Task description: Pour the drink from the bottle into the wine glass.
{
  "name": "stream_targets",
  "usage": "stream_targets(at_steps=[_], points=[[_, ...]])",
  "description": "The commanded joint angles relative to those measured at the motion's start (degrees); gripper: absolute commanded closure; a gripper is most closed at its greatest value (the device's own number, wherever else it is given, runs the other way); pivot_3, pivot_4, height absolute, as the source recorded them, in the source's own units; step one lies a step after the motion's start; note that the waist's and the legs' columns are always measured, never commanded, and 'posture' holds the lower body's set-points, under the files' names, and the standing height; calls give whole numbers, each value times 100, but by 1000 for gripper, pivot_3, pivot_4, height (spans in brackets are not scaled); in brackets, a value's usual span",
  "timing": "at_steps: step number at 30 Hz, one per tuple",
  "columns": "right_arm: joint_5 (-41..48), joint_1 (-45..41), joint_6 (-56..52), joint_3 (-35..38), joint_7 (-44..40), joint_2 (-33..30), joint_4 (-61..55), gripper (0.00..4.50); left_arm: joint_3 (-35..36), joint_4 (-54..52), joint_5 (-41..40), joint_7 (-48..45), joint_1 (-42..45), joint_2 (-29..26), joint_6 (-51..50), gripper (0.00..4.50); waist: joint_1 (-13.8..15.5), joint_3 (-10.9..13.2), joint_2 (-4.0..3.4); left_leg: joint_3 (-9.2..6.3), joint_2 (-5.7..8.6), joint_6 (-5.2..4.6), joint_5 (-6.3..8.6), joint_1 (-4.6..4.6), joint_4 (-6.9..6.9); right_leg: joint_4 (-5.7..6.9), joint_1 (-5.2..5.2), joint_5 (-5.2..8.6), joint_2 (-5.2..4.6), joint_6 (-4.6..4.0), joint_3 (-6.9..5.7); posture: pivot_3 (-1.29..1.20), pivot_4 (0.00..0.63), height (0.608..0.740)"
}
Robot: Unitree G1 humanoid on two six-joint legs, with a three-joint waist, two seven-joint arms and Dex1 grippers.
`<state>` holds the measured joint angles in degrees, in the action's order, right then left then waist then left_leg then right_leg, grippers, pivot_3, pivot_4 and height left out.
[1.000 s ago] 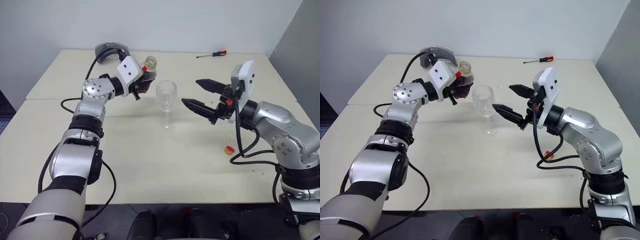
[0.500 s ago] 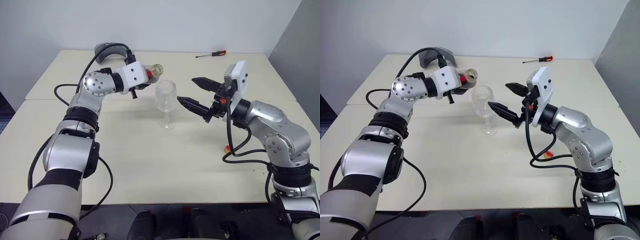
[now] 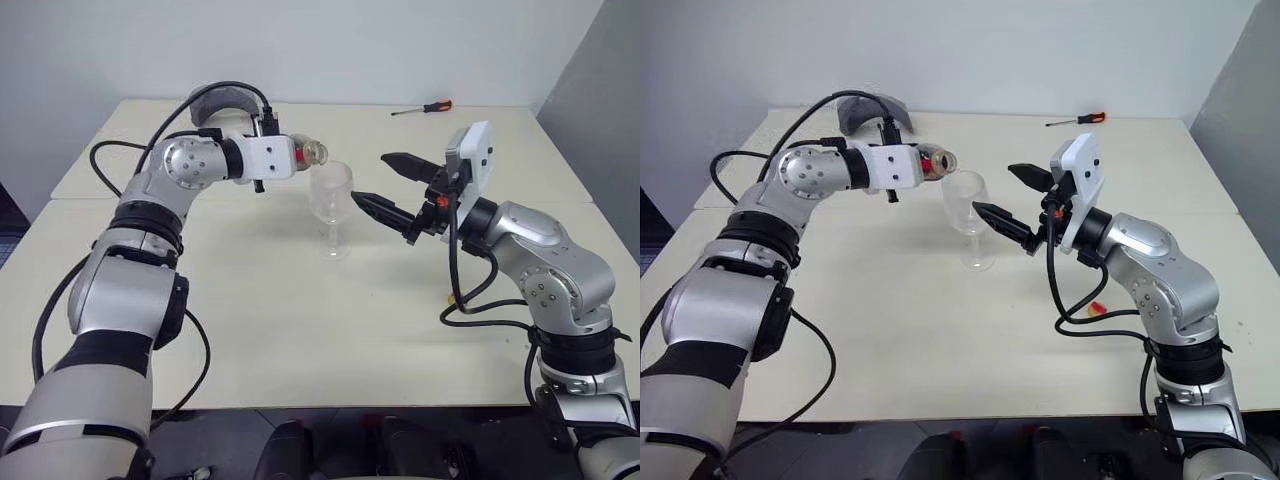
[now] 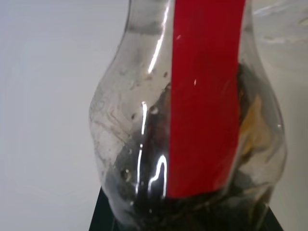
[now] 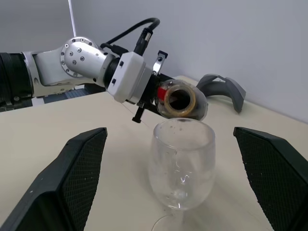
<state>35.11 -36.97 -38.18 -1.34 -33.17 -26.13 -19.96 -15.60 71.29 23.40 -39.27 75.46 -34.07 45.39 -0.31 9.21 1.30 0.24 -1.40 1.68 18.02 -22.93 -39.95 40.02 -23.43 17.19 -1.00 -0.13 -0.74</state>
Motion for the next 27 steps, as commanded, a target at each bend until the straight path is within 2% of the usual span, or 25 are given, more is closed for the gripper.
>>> stream_targets(at_steps=[1, 27], points=[[-14, -35, 131, 70, -44, 59, -112, 0, -16, -24, 100, 259, 336, -142, 116, 3525, -1, 0, 0, -1, 0, 0, 0, 0, 0, 0, 0, 0, 0, 0, -1, 0, 150, 740], [-252, 31, 190, 134, -61, 161, -115, 0, -793, 260, 1291, 1463, 1040, -320, 452, 3525, -9, 0, 0, 4, 1, 9, -5, -1, 0, 2, -4, 0, -1, 0, 1, 0, 150, 740]])
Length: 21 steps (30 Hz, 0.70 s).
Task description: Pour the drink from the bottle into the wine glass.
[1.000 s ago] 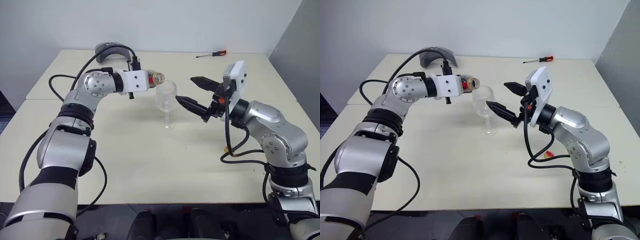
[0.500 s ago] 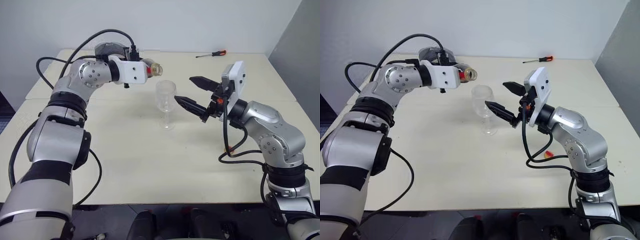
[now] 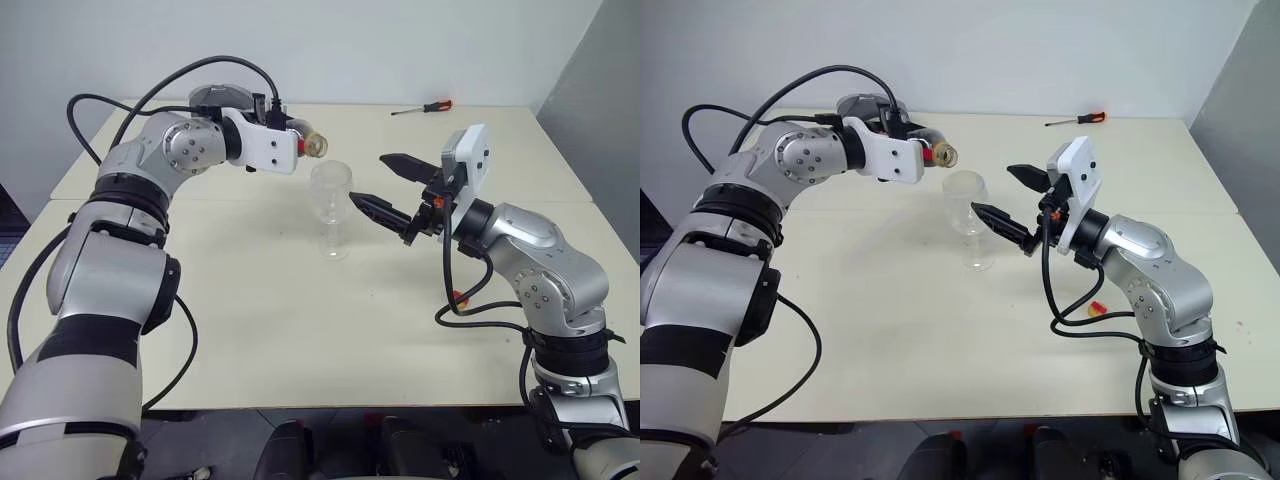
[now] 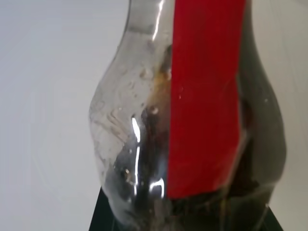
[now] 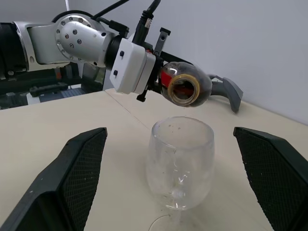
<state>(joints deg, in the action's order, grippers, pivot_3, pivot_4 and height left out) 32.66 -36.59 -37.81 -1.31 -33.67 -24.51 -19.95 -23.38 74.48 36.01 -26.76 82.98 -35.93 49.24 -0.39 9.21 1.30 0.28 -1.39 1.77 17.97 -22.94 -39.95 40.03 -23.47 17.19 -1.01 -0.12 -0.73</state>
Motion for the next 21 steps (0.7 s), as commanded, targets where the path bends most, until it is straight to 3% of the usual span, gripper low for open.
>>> stream_targets(at_steps=[1, 21], points=[[-9, -6, 153, 130, -10, 2, -116, 0, -38, -48, 68, 250, 307, -141, 62, 3525, -2, 0, 0, 1, 0, 0, 0, 1, 0, 1, 0, 0, 0, 0, 1, 0, 150, 740], [-61, -50, 216, 166, -27, -29, 9, 0, -380, 68, 481, 631, 680, -134, 87, 3525, -7, 0, 0, 3, 1, 1, -1, 0, 0, 2, -2, 0, -1, 0, 1, 0, 150, 740]])
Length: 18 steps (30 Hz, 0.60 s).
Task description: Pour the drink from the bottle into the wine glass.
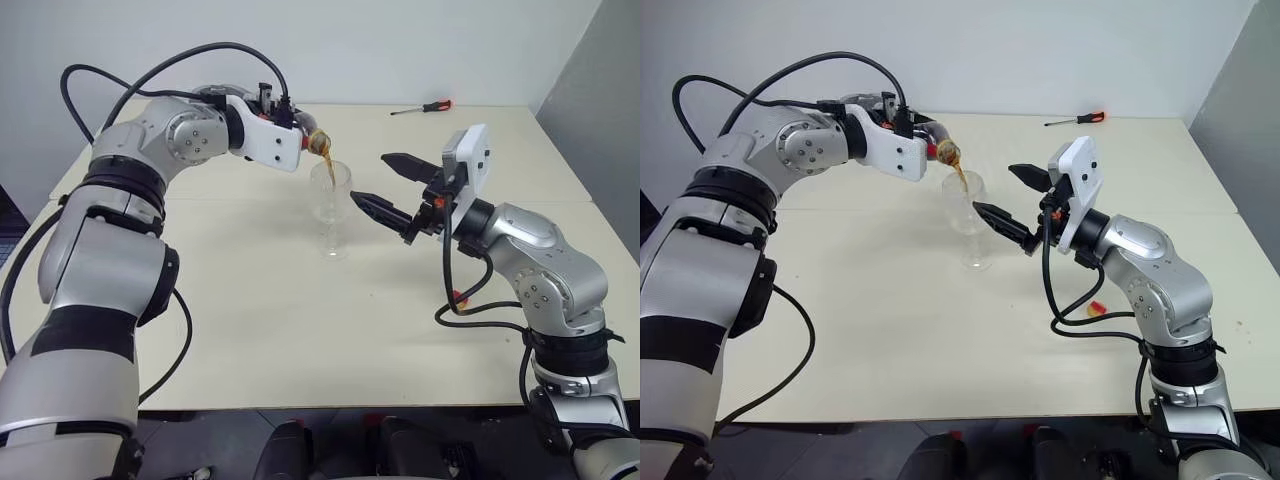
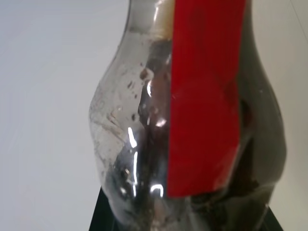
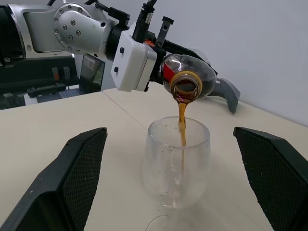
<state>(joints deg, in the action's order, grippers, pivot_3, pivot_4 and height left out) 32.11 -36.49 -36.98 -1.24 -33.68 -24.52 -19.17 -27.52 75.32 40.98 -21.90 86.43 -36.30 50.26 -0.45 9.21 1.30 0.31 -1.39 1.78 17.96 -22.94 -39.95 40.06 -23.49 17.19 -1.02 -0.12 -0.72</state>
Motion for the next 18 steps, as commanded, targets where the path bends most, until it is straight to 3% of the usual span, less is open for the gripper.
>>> stream_targets(at_steps=[1, 18], points=[[-8, -62, 135, 161, -26, -30, -62, 0, 23, -11, -10, 152, 352, -99, -20, 3525, -1, 0, 0, 0, 0, 0, 0, 0, 0, 0, 0, 0, 0, 0, 0, 0, 150, 740], [-70, -81, 237, 154, -35, -2, 50, 0, -126, 33, 176, 296, 493, -130, -18, 3525, -3, 0, 0, 1, 1, 1, 0, 0, -1, 2, -1, 0, 0, 0, 0, 0, 150, 740]])
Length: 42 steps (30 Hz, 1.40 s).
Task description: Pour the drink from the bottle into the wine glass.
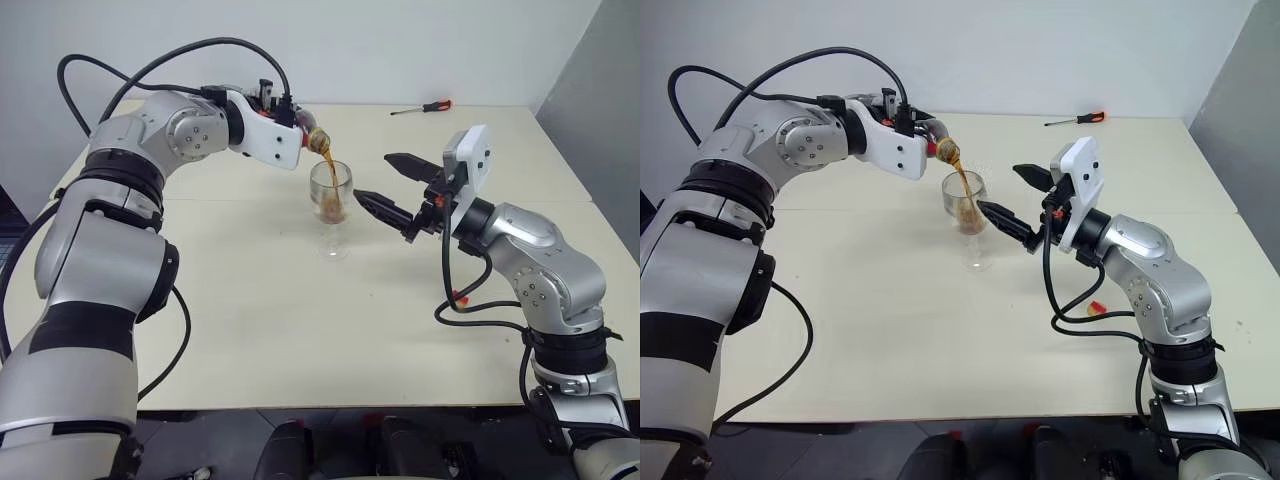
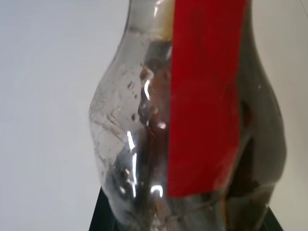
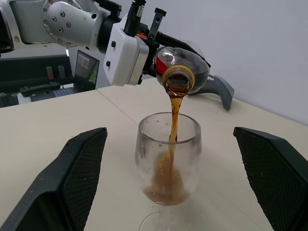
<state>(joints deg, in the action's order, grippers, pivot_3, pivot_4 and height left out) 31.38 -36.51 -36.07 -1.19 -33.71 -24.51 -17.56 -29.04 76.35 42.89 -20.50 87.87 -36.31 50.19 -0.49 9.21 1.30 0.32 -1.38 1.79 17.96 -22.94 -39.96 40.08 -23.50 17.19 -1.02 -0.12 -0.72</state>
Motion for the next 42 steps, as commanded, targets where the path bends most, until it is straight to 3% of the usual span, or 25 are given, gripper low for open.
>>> stream_targets(at_steps=[1, 42], points=[[-1, -78, 151, 146, -35, -5, -108, 0, 23, -69, -8, 160, 354, -130, -12, 3525, 0, 0, 0, 0, 0, 0, 0, 0, 0, 0, 0, 0, 0, 0, 0, 0, 150, 740], [-36, -114, 170, 192, -63, -13, -56, 0, -192, -34, 200, 377, 578, -121, -7, 3525, -2, 0, 0, 3, 1, 1, 0, 1, -2, 3, -1, 0, -1, 0, 1, 0, 150, 740]])
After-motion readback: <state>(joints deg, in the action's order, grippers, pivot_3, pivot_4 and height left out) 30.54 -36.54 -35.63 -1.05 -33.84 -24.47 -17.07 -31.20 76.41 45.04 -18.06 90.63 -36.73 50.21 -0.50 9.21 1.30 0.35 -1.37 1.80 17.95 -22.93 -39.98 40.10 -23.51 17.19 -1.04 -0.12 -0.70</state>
